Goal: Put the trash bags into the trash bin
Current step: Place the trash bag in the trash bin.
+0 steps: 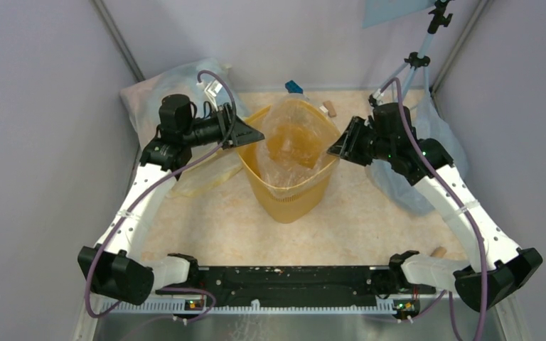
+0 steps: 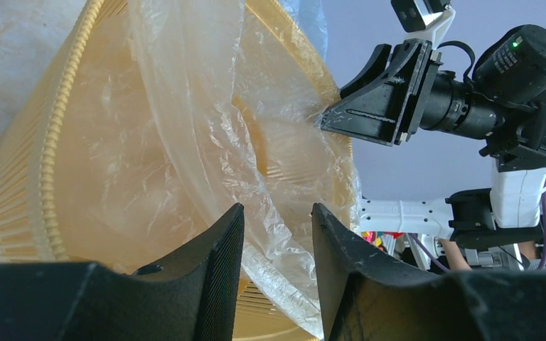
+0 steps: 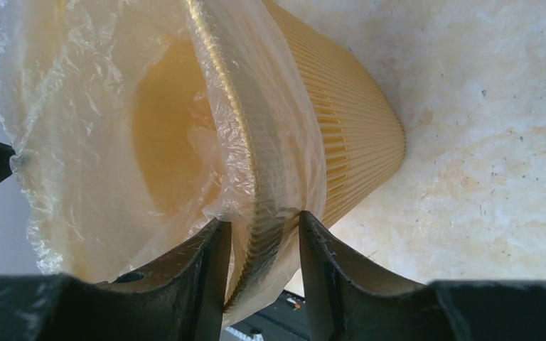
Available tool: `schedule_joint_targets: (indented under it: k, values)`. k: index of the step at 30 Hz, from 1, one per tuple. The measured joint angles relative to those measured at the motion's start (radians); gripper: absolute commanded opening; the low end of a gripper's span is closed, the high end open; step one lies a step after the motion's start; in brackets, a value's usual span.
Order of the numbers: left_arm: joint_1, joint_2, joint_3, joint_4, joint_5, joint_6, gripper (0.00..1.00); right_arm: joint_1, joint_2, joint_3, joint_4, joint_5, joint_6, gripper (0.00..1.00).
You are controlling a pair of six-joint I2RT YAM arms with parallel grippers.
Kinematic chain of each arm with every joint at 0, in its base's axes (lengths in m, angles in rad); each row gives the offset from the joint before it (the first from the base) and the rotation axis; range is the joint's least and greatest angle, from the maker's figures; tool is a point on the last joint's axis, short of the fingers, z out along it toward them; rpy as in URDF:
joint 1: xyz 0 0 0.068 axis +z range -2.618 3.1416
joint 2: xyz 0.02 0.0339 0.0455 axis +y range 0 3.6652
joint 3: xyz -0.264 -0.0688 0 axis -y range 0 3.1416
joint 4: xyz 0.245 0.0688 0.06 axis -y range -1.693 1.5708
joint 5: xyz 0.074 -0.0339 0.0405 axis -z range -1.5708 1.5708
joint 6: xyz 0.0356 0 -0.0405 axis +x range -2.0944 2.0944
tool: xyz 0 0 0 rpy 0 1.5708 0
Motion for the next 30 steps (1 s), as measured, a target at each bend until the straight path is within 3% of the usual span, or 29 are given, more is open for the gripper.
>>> schedule_joint_targets:
  k: [9, 11, 13, 17, 21, 30]
  values:
    - [0.013, 0.0, 0.011, -0.059, -0.041, 0.021, 0.52, -0.006, 0.0, 0.0, 0.017, -0.003, 0.006, 0.35]
    - [0.024, 0.0, 0.019, -0.073, -0.057, 0.028, 0.52, -0.006, 0.0, 0.0, 0.018, -0.003, 0.005, 0.43]
    - [0.037, -0.001, 0.025, -0.08, -0.074, 0.035, 0.52, -0.006, 0.0, 0.0, 0.018, -0.003, -0.002, 0.59]
    - [0.05, -0.003, 0.027, -0.094, -0.094, 0.042, 0.51, -0.006, 0.013, 0.017, -0.015, 0.014, -0.032, 0.68]
    - [0.05, -0.005, 0.033, -0.109, -0.105, 0.05, 0.51, -0.006, 0.039, 0.108, -0.069, 0.048, -0.082, 0.68]
    - [0.05, -0.007, 0.033, -0.113, -0.088, 0.051, 0.48, -0.006, 0.102, 0.307, -0.126, 0.062, -0.161, 0.51]
